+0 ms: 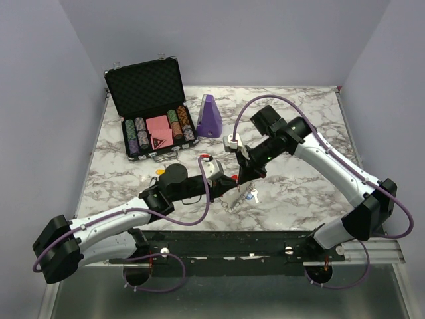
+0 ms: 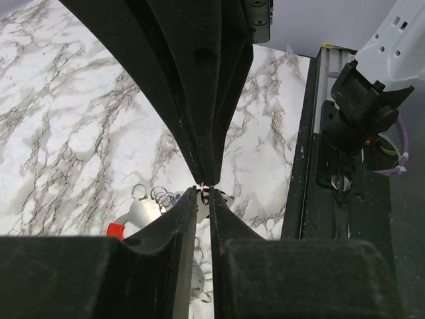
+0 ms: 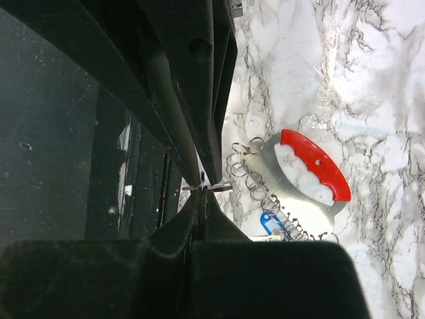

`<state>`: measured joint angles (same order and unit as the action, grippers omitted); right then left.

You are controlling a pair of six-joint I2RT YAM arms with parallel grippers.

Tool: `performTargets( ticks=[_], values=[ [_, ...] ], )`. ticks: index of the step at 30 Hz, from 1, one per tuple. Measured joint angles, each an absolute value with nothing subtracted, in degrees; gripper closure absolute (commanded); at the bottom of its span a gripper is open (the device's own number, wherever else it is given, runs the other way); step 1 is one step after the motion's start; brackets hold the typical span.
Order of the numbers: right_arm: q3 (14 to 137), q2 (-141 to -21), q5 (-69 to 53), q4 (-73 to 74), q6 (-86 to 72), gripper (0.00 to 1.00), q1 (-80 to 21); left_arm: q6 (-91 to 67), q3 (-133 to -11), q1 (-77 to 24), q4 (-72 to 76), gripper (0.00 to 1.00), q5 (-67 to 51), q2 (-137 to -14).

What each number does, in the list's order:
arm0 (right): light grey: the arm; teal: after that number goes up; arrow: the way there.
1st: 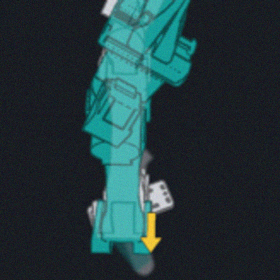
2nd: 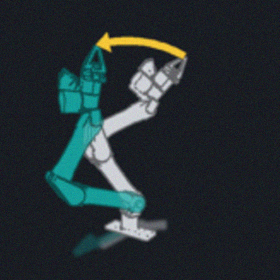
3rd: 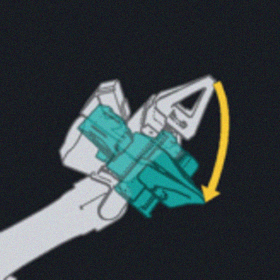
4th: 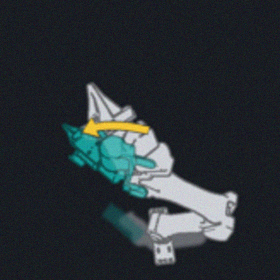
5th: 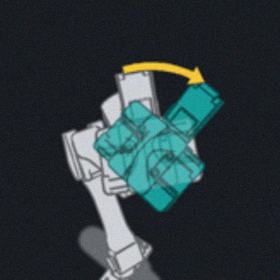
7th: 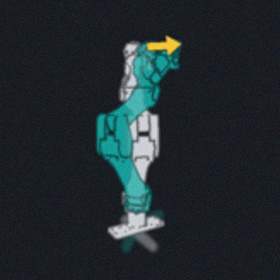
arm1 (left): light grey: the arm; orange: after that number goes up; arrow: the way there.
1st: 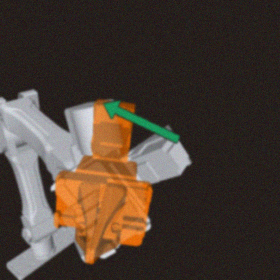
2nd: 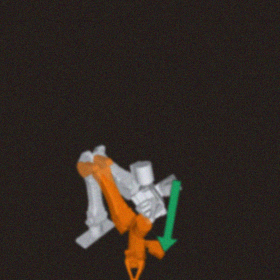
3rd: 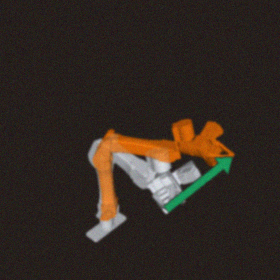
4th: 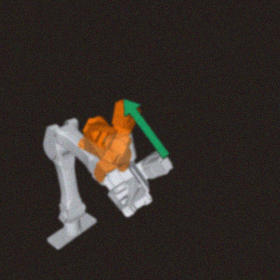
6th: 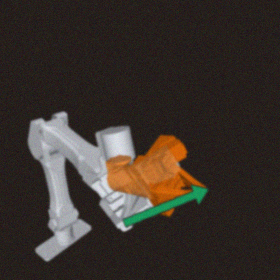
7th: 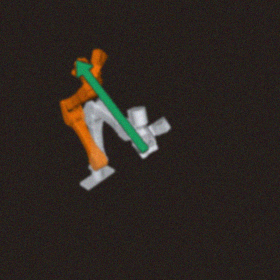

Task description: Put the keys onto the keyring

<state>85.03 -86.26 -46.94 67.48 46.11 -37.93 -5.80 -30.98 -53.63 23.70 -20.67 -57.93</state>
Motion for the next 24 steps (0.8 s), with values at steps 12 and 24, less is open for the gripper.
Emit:
performTargets(
  ticks=[12,24],
  values=[
    [85.10,-86.26,-47.79,68.07,45.95,0.58,-37.93,-6.61,-30.92,-53.58,23.77,1.00,-21.67,-58.22],
    [83.20,-82.83,-59.86,65.36,44.75,0.49,-29.61,-21.28,-11.60,-53.58,53.52,1.00,-16.21,-53.28]
  ],
)
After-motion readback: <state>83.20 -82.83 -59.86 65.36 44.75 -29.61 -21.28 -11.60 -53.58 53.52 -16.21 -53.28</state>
